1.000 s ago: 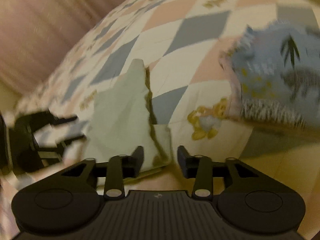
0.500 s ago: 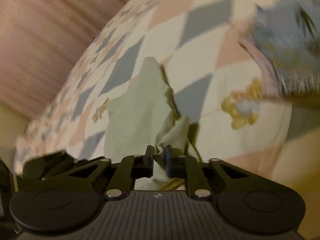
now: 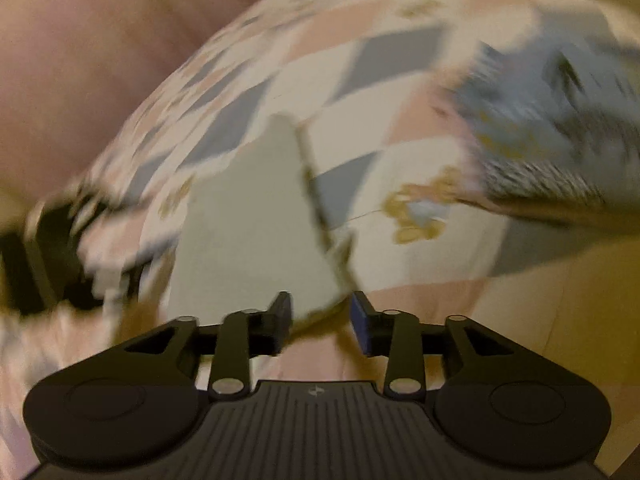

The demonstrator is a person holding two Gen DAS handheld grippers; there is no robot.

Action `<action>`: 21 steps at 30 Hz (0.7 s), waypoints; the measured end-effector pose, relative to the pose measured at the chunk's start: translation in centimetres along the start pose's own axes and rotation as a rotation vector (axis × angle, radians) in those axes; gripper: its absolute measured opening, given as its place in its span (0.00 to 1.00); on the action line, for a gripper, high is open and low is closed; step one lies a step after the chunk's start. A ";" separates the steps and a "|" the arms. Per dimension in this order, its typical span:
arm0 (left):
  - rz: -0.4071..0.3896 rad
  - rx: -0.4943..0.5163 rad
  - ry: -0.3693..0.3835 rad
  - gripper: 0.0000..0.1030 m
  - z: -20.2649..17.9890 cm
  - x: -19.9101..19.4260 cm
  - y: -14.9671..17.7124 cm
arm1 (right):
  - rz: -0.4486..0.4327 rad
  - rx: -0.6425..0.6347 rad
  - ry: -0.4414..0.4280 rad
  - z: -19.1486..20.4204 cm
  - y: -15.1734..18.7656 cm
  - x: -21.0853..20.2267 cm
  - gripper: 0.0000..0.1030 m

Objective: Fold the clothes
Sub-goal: 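Lift the folded shirt with the right gripper while the left gripper grasps its other end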

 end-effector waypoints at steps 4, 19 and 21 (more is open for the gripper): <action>-0.084 0.172 -0.017 0.46 -1.4 2.2 1.7 | 0.068 -0.032 -0.036 1.8 2.5 0.3 0.43; -0.100 0.104 -0.005 0.02 0.3 4.0 1.9 | 0.009 -0.822 0.175 13.5 7.2 3.1 0.70; -0.095 0.081 0.001 0.02 0.6 4.1 1.8 | 0.010 -0.952 0.177 15.2 8.3 5.2 0.68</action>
Point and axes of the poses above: each gripper's, at about its wrist camera, not at the fingertips, and x roughly the way its jaws point, z to its left, y to its underside, the point moved 2 cm from there along x, roughly the way its jaws point, and after that the axes turned 5 degrees about -y, right-handed, at the moved point
